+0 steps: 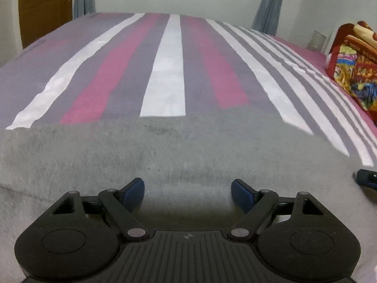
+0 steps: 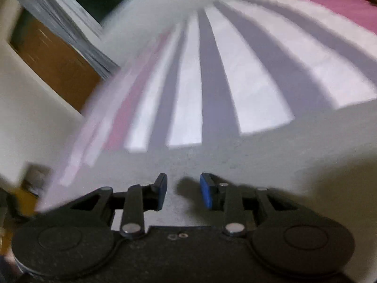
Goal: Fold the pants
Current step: 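Open both tools and move them back over the folded pants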
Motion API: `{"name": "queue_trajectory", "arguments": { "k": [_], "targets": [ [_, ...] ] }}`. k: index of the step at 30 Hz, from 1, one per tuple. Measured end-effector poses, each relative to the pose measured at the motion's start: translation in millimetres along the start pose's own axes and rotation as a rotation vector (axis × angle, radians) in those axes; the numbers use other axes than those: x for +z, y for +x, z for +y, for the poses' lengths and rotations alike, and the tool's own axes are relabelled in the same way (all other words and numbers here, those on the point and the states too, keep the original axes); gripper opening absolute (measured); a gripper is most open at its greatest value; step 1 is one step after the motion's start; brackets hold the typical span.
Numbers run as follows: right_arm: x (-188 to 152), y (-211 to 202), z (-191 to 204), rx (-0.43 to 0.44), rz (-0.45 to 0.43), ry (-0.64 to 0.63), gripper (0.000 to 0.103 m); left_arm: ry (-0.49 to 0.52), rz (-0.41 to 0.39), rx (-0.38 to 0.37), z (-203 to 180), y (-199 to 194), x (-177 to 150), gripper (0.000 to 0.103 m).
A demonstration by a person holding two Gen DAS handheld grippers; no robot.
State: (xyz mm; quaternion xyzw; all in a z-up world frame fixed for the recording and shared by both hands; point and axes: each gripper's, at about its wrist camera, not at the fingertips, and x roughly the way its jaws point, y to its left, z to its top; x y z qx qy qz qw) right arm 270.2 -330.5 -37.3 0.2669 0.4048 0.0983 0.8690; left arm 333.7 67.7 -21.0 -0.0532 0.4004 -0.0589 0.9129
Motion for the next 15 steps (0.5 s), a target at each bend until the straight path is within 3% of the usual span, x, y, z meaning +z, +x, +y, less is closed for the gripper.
{"name": "queue_trajectory", "arguments": {
  "k": [2,5,7,9,11,13,15],
  "targets": [
    [8,-4,18,-0.024,-0.036,0.004,0.035,-0.014,-0.055,-0.061,3,-11,1,0.082],
    [12,2,55,0.094,-0.056,-0.069,0.039,-0.054,-0.047,-0.061,14,-5,-2,0.082],
    [12,15,72,0.174,-0.037,-0.085,0.043,-0.047,-0.031,-0.068,20,2,-4,0.082],
    [11,39,77,0.165,0.034,-0.087,0.044,-0.035,-0.032,-0.068,21,0,-2,0.082],
    [4,44,71,0.125,0.069,-0.072,0.035,-0.037,-0.036,-0.070,29,-9,-7,0.082],
    [7,25,49,0.146,0.065,-0.025,0.037,-0.033,-0.048,-0.061,41,-16,-14,0.082],
    [8,-3,12,0.105,0.025,-0.040,0.039,-0.040,-0.063,-0.055,57,-30,-27,0.082]
  ]
}}
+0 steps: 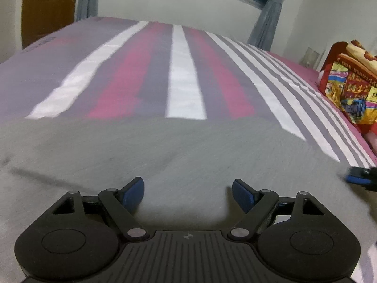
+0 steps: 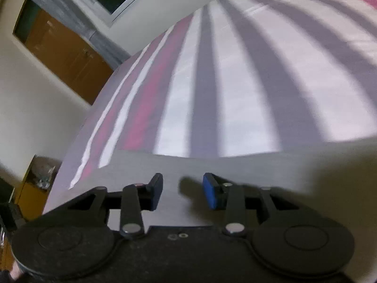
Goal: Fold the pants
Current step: 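Open both tools and move them back over the folded pants, then grasp the grey sweatpants cuffs with the right tool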
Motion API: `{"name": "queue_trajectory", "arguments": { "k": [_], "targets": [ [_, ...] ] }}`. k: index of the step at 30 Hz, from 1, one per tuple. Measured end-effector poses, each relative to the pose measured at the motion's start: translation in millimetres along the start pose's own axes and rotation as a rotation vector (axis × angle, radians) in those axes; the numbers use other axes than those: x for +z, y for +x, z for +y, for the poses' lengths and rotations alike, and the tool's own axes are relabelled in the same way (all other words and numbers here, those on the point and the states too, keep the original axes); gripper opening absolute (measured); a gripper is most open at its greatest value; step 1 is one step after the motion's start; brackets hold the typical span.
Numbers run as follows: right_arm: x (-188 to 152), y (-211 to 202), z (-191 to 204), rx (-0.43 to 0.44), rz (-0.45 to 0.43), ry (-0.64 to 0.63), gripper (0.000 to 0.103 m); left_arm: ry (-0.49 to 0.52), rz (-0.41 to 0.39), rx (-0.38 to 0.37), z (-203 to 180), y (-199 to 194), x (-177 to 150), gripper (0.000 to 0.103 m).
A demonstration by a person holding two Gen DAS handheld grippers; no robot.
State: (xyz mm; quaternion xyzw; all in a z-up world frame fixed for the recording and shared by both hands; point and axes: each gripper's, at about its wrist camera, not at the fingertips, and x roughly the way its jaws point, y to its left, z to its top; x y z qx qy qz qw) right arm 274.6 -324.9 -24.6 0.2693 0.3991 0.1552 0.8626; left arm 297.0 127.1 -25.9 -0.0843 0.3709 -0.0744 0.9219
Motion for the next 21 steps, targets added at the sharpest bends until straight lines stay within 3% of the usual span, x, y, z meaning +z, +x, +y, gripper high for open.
{"name": "queue_trajectory", "arguments": {
  "k": [3,6,8,10,12,15,21],
  "targets": [
    [-5,-61,-68,-0.060,-0.079,0.027,0.039,-0.007,-0.016,0.044,24,-26,-22,0.082],
    [3,-130,-158,-0.136,-0.193,0.208,0.027,-0.020,-0.047,0.059,40,-51,-41,0.082],
    [4,-177,-198,-0.252,-0.283,0.313,0.026,-0.043,-0.057,0.065,46,-64,-51,0.082],
    [-5,-217,-220,-0.285,-0.360,0.407,0.044,-0.058,-0.070,0.071,49,-74,-58,0.082],
    [-24,-255,-235,-0.277,-0.444,0.463,0.051,-0.071,-0.077,0.073,51,-82,-64,0.082],
    [-69,-285,-251,-0.180,-0.488,0.569,0.052,-0.090,-0.084,0.080,54,-88,-71,0.082],
    [-102,-283,-237,-0.098,-0.523,0.630,0.051,-0.145,-0.089,0.105,53,-85,-74,0.082]
  ]
}}
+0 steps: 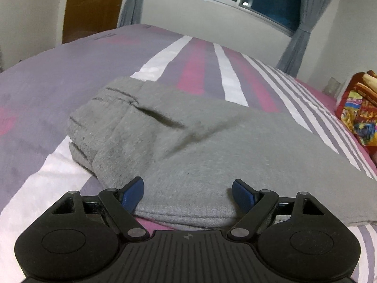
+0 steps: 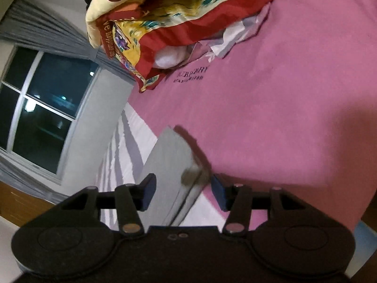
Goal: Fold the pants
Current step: 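Grasp the grey sweatpants cuffs with the right tool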
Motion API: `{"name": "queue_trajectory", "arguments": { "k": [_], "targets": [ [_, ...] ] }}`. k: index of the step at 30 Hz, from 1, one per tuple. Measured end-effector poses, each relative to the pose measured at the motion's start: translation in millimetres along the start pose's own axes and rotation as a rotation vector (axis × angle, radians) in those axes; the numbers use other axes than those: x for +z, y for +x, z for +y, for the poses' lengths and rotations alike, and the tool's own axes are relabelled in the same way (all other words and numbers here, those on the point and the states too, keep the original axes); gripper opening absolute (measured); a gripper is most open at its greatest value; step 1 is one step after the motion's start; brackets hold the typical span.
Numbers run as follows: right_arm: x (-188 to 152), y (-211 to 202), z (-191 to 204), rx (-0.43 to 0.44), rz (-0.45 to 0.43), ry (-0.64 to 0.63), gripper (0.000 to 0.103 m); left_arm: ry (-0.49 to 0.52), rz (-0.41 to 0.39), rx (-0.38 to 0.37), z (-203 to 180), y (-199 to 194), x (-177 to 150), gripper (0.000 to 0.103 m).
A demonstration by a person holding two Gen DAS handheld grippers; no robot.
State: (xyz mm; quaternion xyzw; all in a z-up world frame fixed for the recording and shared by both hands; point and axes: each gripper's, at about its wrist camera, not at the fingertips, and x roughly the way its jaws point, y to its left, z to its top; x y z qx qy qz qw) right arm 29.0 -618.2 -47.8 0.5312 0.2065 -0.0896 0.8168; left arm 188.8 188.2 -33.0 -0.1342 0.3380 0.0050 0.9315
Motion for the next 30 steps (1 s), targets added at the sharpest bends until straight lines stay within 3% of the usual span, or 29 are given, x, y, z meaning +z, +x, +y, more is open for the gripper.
{"name": "queue_trajectory", "arguments": {
  "k": [5,7,15,18,21,24,26,27,30],
  "targets": [
    [5,16,-7,-0.016,0.024,0.022,0.046,0.003,0.008,0.014,-2,2,-2,0.082],
    [2,18,-2,-0.048,0.019,0.000,0.030,-0.001,0.008,0.017,-3,2,-2,0.082],
    [-1,16,1,-0.074,0.022,-0.069,0.018,0.004,0.017,0.028,-5,4,-2,0.082],
    [-5,13,-9,-0.076,0.031,-0.046,0.022,0.011,0.020,0.029,-5,4,-2,0.082],
    [-7,11,-20,0.022,0.024,0.081,0.048,0.015,0.021,0.036,-6,6,-2,0.082],
    [-7,25,-9,-0.018,0.037,0.051,0.051,0.013,0.024,0.049,-9,8,-2,0.084],
    [-6,37,4,-0.065,0.054,-0.006,0.031,0.014,0.026,0.053,-10,9,-1,0.084],
    [-4,44,9,-0.065,0.086,-0.022,0.013,0.016,0.027,0.055,-11,10,-1,0.084],
    [2,33,31,-0.020,0.043,-0.107,0.013,0.019,0.026,0.046,-10,9,-1,0.084]
  ]
}}
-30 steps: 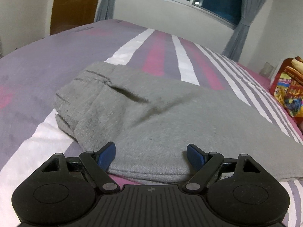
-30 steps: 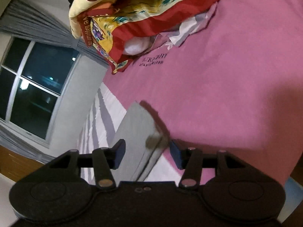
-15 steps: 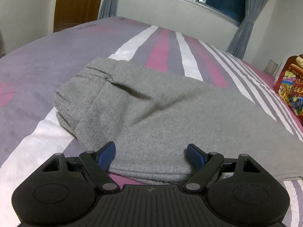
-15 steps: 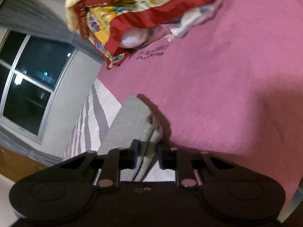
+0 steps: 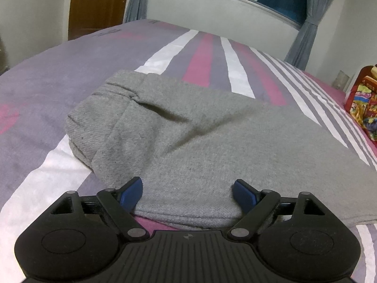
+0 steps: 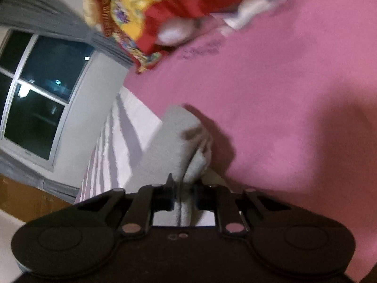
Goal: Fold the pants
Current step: 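Grasp the grey sweatpants cuffs with the right tool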
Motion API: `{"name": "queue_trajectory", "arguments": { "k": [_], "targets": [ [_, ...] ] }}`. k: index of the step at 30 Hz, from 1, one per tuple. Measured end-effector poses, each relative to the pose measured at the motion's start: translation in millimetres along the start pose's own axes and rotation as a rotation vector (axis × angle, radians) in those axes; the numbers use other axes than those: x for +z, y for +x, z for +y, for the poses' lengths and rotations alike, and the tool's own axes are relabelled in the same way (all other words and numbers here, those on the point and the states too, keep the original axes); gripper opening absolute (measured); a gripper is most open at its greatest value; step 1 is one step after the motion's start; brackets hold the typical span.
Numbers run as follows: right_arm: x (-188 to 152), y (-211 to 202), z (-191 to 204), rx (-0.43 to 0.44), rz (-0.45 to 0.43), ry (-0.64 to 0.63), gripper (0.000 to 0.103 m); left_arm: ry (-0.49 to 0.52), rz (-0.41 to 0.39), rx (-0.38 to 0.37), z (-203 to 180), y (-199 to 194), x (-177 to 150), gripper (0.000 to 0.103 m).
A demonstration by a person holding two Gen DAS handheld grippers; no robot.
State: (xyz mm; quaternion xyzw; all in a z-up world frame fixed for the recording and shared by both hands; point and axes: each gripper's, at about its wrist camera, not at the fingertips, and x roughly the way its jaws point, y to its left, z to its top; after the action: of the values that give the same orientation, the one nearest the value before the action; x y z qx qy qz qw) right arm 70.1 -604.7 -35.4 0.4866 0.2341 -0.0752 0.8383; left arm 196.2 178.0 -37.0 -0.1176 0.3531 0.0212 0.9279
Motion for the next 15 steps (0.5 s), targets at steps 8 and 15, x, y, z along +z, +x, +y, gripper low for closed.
{"name": "queue_trajectory", "arguments": {
  "k": [8,15],
  "targets": [
    [-10,12,-22,-0.118,0.047,-0.068,0.012,-0.003,-0.034,-0.013,4,-11,2,0.084],
    [-6,13,-17,-0.135,0.071,-0.036,0.017,-0.107,-0.133,0.092,50,-31,8,0.084]
  ]
}}
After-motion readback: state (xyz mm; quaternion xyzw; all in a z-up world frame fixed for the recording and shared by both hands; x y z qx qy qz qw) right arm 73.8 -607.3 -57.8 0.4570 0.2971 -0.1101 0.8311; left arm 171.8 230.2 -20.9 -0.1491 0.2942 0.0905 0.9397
